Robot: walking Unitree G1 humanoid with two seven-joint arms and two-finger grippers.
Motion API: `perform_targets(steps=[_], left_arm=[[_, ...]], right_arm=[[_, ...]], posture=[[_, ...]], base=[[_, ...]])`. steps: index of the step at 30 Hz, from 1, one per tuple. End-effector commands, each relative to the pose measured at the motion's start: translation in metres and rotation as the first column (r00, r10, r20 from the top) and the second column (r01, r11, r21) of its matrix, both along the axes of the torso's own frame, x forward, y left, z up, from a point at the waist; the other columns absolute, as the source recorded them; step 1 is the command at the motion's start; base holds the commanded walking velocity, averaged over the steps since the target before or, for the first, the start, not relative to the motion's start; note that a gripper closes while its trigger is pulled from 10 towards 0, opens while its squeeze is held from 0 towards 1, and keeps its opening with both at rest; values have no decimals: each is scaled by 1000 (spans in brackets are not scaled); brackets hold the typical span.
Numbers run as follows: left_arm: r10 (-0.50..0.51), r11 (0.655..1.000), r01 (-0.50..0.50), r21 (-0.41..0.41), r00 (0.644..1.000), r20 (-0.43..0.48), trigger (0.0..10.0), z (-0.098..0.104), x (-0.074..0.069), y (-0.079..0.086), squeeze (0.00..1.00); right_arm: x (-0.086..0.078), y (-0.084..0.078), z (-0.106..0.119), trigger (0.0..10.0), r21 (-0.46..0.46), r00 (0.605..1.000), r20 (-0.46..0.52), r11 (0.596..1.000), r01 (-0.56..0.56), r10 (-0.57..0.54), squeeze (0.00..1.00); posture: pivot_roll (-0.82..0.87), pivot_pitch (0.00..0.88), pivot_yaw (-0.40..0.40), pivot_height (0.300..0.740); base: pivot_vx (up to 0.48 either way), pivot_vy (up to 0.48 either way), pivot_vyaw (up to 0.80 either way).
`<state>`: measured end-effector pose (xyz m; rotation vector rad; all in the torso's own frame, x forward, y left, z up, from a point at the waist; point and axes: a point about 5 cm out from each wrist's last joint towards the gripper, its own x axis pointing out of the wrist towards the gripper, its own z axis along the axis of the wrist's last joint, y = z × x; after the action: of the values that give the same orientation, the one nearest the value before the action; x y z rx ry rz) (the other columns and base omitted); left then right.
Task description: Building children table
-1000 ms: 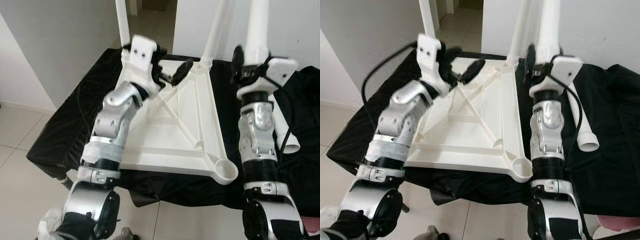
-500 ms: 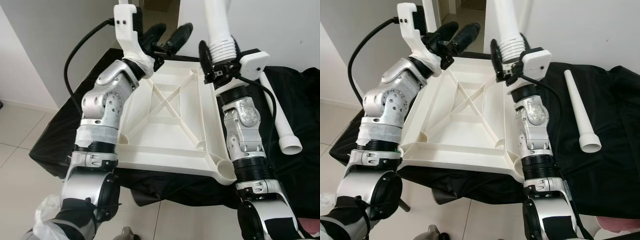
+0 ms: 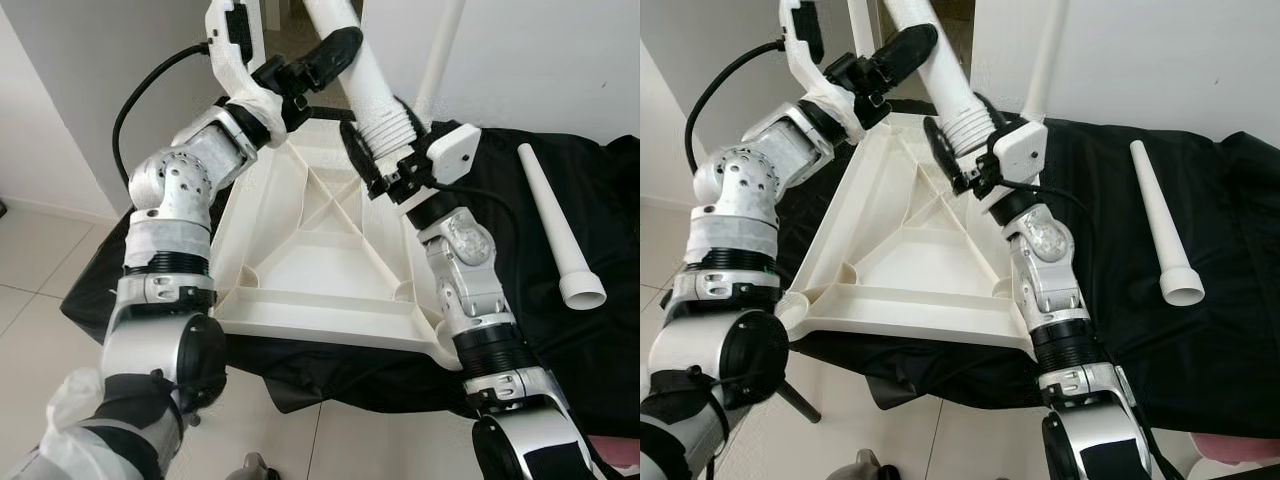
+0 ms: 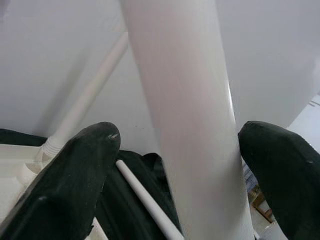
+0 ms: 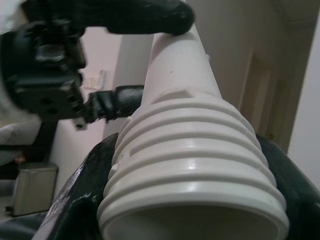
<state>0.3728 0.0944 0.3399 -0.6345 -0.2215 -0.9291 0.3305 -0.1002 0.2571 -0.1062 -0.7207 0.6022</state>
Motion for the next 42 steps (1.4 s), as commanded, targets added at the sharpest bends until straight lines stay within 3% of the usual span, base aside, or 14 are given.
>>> perform_targets(steps=[1,6,9,17,20,21,23,24,25,42], left_arm=[[-89,996,89,4,993,77,10000,10,-1,0,0],[-1,999,-2,40,998,58,10000,19,10,16,0],[98,994,-99,38,995,26,10000,34,19,41,0],[143,988,-143,51,990,17,10000,41,22,51,0],[202,979,-202,40,979,-6,10000,44,26,60,0],[217,976,-216,34,976,-16,7451,45,27,64,0],[221,975,-221,30,975,-21,7451,45,27,65,0],[216,976,-215,28,976,-23,2941,44,28,65,0],[213,977,-213,23,977,-26,0,44,28,66,0],[241,968,-245,-52,968,-69,0,49,31,80,0]], right_arm=[[-6,5,4,10000,-17,999,34,999,-35,36,0],[-12,12,-3,10000,-32,996,32,996,-77,79,0],[-19,20,-12,10000,-37,993,8,992,-119,119,0],[-22,26,-16,10000,-39,991,0,990,-137,137,0],[-22,27,-17,10000,-43,990,-5,989,-142,142,0],[-22,27,-17,10000,-45,990,-8,989,-143,143,0],[-22,27,-18,10000,-47,990,-9,988,-144,144,0],[-23,27,-18,10000,-49,990,-11,988,-144,144,0],[-23,27,-19,10000,-51,989,-12,988,-146,146,0],[-22,20,-23,10000,16,994,-52,995,-99,99,0]], posture=[[11,0,36,740],[13,0,37,740],[13,0,41,740],[14,0,43,740],[12,0,44,740],[12,0,44,740],[12,0,44,740],[12,0,44,740],[14,0,44,740],[18,0,40,740]], base=[[0,0,0],[0,0,0],[0,0,0],[0,0,0],[0,0,0],[0,0,0],[0,0,0],[0,0,0],[0,0,0],[0,0,0]])
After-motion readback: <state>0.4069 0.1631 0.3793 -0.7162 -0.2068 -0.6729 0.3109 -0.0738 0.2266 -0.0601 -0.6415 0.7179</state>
